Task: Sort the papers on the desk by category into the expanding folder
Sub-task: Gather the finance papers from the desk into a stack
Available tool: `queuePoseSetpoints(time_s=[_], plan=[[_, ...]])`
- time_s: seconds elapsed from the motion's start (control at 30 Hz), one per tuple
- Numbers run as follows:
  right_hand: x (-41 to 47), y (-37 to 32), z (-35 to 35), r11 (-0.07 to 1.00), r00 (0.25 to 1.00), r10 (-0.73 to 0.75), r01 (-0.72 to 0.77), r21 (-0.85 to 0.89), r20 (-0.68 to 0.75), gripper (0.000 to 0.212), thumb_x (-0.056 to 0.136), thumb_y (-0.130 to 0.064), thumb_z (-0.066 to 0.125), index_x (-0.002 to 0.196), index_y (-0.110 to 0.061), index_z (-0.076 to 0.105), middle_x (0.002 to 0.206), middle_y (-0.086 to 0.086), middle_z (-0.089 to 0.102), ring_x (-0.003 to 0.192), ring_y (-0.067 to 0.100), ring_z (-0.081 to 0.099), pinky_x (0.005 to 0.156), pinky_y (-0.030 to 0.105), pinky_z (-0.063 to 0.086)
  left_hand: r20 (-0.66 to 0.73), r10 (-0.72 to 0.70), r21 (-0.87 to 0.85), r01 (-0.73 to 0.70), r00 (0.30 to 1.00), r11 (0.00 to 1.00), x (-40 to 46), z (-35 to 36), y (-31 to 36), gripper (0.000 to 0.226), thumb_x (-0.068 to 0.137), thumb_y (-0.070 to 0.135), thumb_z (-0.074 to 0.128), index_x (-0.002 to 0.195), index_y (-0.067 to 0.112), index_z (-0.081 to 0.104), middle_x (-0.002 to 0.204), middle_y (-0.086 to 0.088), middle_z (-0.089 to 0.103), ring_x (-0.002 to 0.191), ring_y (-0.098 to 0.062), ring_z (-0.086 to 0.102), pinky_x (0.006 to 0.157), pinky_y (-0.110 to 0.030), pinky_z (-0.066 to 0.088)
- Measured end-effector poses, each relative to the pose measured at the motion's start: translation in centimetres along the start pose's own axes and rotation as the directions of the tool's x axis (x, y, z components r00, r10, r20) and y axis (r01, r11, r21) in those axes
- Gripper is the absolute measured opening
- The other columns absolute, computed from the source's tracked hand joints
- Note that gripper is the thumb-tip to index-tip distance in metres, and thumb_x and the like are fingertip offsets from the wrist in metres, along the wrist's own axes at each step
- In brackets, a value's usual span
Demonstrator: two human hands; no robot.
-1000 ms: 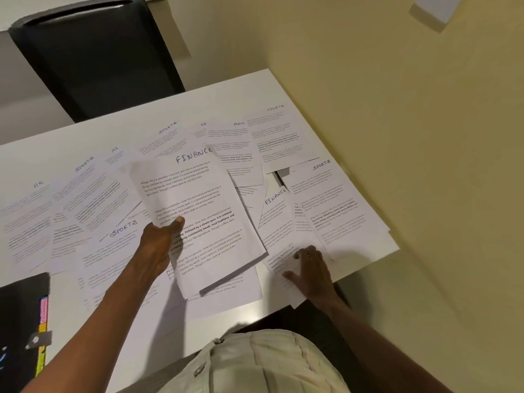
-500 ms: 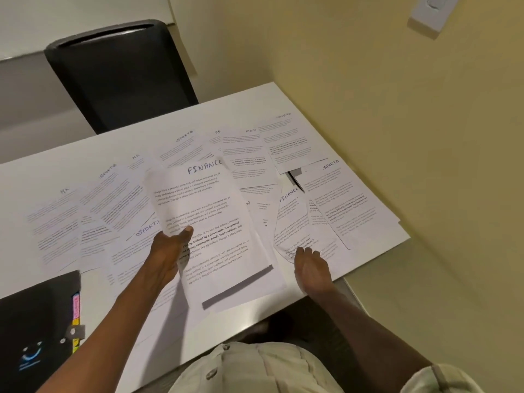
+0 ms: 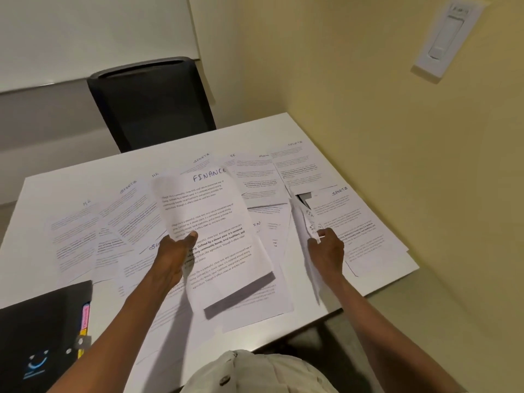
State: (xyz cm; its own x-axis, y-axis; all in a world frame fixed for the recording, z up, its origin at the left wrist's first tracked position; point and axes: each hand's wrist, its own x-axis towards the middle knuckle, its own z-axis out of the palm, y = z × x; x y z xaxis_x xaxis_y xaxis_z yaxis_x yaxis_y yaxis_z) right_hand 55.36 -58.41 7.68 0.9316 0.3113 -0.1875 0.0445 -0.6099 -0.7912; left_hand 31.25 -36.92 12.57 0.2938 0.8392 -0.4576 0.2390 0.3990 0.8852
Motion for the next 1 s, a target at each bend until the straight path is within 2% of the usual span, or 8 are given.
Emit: queuePoseSetpoints(time_s=[0.23,0.4,0.57,0.67,0.77,0.87,0.93,1.0], plan=[[-2.4,-7.0,-0.1,0.947,0.948,-0.319,0.320,0.017,-0.007,0.027,0.085,-0.018,0.060,0.111,-0.014,0.056,0.118,0.013,0.067,0.095,0.032,0.067,0.075,0.042,0.059,-0.037,-0.010,0.101,0.014,0.999,0.995,-0.1,2.4,0.5,0.023,0.093,0.013,0.066,0.113,0.001,0.062,0.087,-0.014,0.066,0.073,-0.027,0.060,0.075,-0.042,0.054],[-7.0,-12.9,0.7,0.691,0.710,-0.701,0.701,-0.180,0.074,0.016,0.084,-0.017,0.055,0.100,-0.015,0.056,0.094,0.005,0.068,0.077,0.026,0.065,0.060,0.038,0.055,0.010,-0.130,0.005,0.130,0.991,0.991,-0.4,4.4,1.0,0.013,0.094,0.010,0.066,0.102,0.001,0.062,0.061,-0.004,0.061,0.044,-0.014,0.054,0.039,-0.020,0.044],[-10.2,-14.2,3.7,0.515,0.545,-0.746,0.836,-0.186,0.383,0.013,0.083,-0.025,0.054,0.087,-0.012,0.054,0.081,0.008,0.060,0.073,0.031,0.061,0.055,0.032,0.038,0.086,-0.205,-0.115,0.215,0.975,0.970,-1.1,5.6,1.1,0.025,0.103,0.004,0.040,0.084,0.013,0.053,0.049,0.001,0.063,0.043,-0.010,0.061,0.036,-0.019,0.048],[-8.7,-13.7,3.5,0.636,0.573,-0.635,0.768,-0.069,0.518,0.035,0.090,-0.045,0.051,0.107,-0.016,0.060,0.104,0.004,0.065,0.097,0.024,0.060,0.076,0.034,0.048,0.235,-0.165,-0.241,0.221,0.958,0.945,-1.9,5.6,1.6,0.037,0.101,0.000,0.041,0.069,0.009,0.056,0.046,-0.005,0.057,0.040,-0.015,0.058,0.040,-0.023,0.049],[-4.9,-13.8,2.0,0.638,0.649,-0.718,0.758,-0.136,0.250,0.047,0.089,-0.045,0.059,0.127,-0.018,0.053,0.121,0.002,0.058,0.112,0.020,0.054,0.088,0.036,0.050,0.384,-0.102,-0.321,0.236,0.918,0.917,-3.7,5.9,2.9,0.049,0.097,0.001,0.049,0.050,0.011,0.057,0.044,-0.002,0.050,0.034,-0.013,0.049,0.037,-0.020,0.045],[0.2,-14.5,-0.2,0.859,0.843,-0.412,0.486,-0.160,0.345,0.090,0.081,-0.047,0.072,0.148,-0.009,0.027,0.146,0.013,0.040,0.133,0.029,0.039,0.103,0.038,0.039,0.457,-0.093,-0.321,0.262,0.885,0.910,-3.8,5.5,2.9,0.030,0.077,0.008,0.071,0.060,0.014,0.048,0.051,-0.002,0.046,0.040,-0.015,0.045,0.042,-0.022,0.044],[2.5,-14.6,-1.4,0.986,0.805,-0.122,0.168,-0.025,0.581,0.094,0.076,-0.040,0.080,0.147,-0.005,0.029,0.142,0.013,0.048,0.123,0.023,0.052,0.089,0.027,0.046,0.432,-0.147,-0.265,0.281,0.890,0.922,-3.4,5.4,2.3,0.022,0.075,0.011,0.067,0.067,0.013,0.047,0.054,-0.004,0.048,0.043,-0.016,0.046,0.045,-0.024,0.045],[3.4,-13.7,-1.7,0.990,0.664,-0.082,-0.034,0.140,0.743,0.053,0.080,-0.019,0.080,0.125,-0.006,0.056,0.113,0.009,0.071,0.087,0.007,0.069,0.067,0.017,0.052,0.439,-0.152,-0.283,0.296,0.886,0.912,-3.3,6.0,2.5,0.013,0.083,0.018,0.065,0.083,0.006,0.059,0.071,-0.012,0.064,0.060,-0.024,0.062,0.059,-0.033,0.056]])
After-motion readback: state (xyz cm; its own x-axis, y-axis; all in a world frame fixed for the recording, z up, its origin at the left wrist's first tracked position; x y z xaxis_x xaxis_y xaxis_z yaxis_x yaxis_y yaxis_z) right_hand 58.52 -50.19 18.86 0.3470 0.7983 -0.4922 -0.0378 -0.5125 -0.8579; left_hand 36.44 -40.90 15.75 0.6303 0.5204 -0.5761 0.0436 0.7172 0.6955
